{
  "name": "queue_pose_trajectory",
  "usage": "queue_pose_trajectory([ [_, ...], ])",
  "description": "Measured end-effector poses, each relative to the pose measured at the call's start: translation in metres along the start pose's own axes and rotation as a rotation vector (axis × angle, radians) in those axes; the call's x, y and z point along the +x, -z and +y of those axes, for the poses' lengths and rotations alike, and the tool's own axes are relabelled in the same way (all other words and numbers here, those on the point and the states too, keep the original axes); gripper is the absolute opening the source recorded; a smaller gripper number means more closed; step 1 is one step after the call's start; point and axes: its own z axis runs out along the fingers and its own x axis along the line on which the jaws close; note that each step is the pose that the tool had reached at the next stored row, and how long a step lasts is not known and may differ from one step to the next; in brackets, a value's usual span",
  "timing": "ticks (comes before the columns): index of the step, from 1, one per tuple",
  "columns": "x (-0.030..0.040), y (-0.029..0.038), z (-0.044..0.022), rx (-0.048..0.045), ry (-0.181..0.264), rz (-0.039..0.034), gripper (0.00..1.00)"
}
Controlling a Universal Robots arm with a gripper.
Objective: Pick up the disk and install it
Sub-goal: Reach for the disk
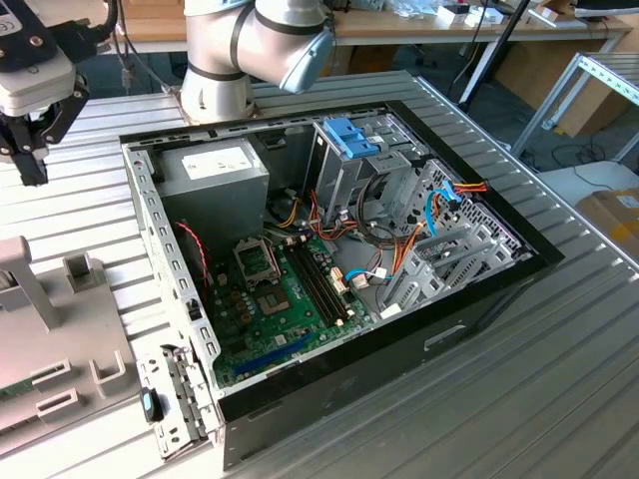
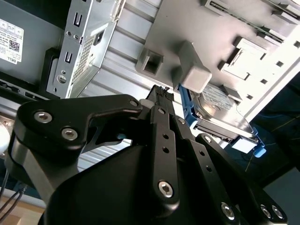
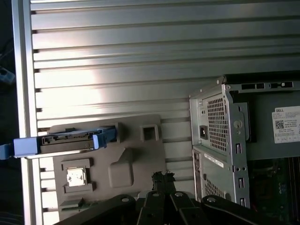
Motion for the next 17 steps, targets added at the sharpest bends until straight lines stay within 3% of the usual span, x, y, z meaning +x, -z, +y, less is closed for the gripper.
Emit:
queue_pose_trajectory([
  [4, 0.0049, 0.0001, -0.0004, 0.0001, 0.0, 0.0, 0.11],
  [10, 0.0185, 0.0005, -0.0014, 0.0002, 0.0, 0.0001, 0.11],
  [17, 0.025, 0.0006, -0.0019, 0.0002, 0.0, 0.0, 0.11],
])
